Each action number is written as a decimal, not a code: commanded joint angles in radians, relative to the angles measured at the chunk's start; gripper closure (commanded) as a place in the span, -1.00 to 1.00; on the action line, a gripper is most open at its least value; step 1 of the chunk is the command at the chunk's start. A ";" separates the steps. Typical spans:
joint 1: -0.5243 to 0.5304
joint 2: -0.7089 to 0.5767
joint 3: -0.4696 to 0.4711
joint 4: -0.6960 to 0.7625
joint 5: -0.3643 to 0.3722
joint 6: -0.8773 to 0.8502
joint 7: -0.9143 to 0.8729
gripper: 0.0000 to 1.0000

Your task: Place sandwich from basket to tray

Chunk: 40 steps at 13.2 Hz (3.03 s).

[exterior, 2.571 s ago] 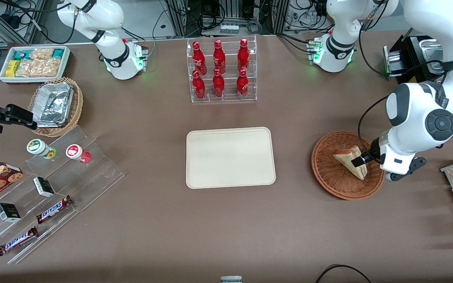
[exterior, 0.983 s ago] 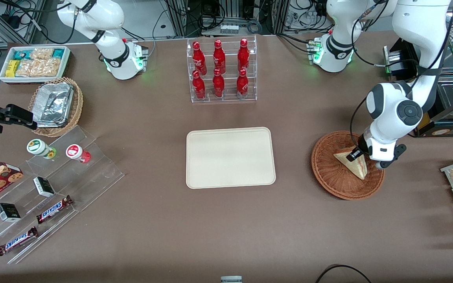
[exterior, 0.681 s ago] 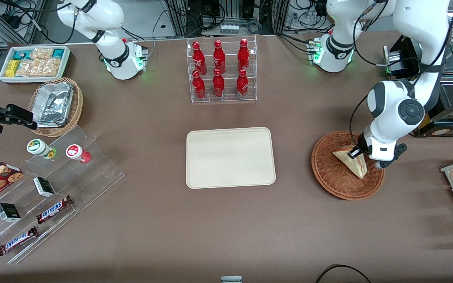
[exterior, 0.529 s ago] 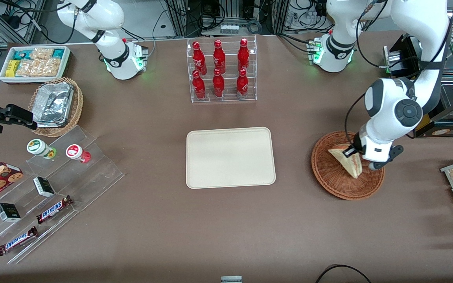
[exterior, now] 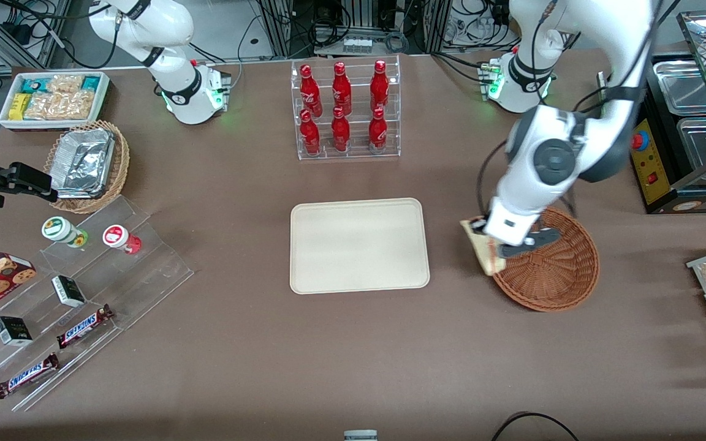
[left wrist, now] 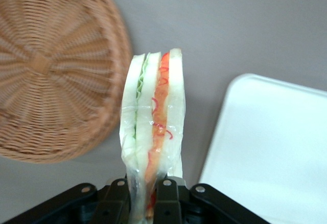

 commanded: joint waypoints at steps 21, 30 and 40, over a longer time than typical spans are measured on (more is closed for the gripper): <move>-0.377 0.621 0.016 0.731 0.000 -0.175 -0.154 1.00; -0.377 0.609 0.016 0.725 0.001 -0.171 -0.165 -1.00; -0.299 0.386 0.022 0.716 0.003 -0.321 0.028 -1.00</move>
